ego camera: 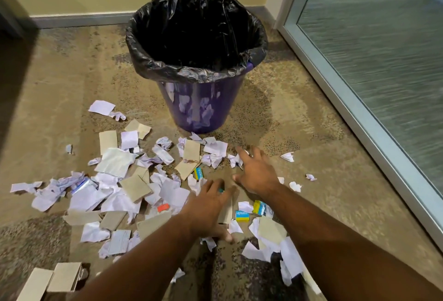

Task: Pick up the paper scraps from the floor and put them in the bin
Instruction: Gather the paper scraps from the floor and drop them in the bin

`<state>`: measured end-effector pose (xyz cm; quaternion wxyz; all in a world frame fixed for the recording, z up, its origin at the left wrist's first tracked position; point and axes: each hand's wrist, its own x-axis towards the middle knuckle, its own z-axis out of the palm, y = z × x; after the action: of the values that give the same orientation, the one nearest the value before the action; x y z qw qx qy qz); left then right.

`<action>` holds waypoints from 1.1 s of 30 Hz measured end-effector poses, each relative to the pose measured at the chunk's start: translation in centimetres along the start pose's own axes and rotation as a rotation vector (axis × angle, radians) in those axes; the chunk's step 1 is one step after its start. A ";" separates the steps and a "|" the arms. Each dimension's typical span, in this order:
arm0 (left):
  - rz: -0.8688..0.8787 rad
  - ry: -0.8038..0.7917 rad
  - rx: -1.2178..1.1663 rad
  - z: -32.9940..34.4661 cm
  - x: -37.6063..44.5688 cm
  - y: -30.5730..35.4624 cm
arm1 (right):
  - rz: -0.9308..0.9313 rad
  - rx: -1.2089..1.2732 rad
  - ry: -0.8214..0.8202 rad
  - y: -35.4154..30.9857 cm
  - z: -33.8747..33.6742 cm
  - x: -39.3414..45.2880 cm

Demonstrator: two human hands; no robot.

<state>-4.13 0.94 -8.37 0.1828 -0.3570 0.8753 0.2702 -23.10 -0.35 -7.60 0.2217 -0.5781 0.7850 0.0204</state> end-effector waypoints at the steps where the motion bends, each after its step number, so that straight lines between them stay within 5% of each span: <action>1: -0.008 -0.065 0.026 0.4 0.1 0.2 | 0.009 -0.011 -0.008 -0.2 0.1 0.4; 5: 0.014 -0.179 0.169 1.5 0.3 0.4 | -0.009 -0.038 -0.068 -0.6 1.2 1.3; 12: 0.089 -0.106 0.358 1.6 -0.7 -0.4 | -0.121 -0.183 0.047 -0.9 3.0 -0.1; 25: 0.155 0.120 0.117 0.8 -3.6 -1.7 | -0.306 -0.125 0.105 0.1 4.6 -5.5; 30: 0.049 0.172 -0.077 -0.3 -4.3 -1.9 | -0.178 0.174 0.159 -0.3 5.0 -6.1; 33: -0.043 0.331 -0.241 -2.4 -4.2 -1.6 | -0.168 0.320 0.279 -1.5 3.0 -6.5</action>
<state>-0.37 0.77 -4.90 -0.0019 -0.4343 0.8469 0.3069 -19.28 5.84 -7.58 0.2008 -0.5961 0.7505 -0.2028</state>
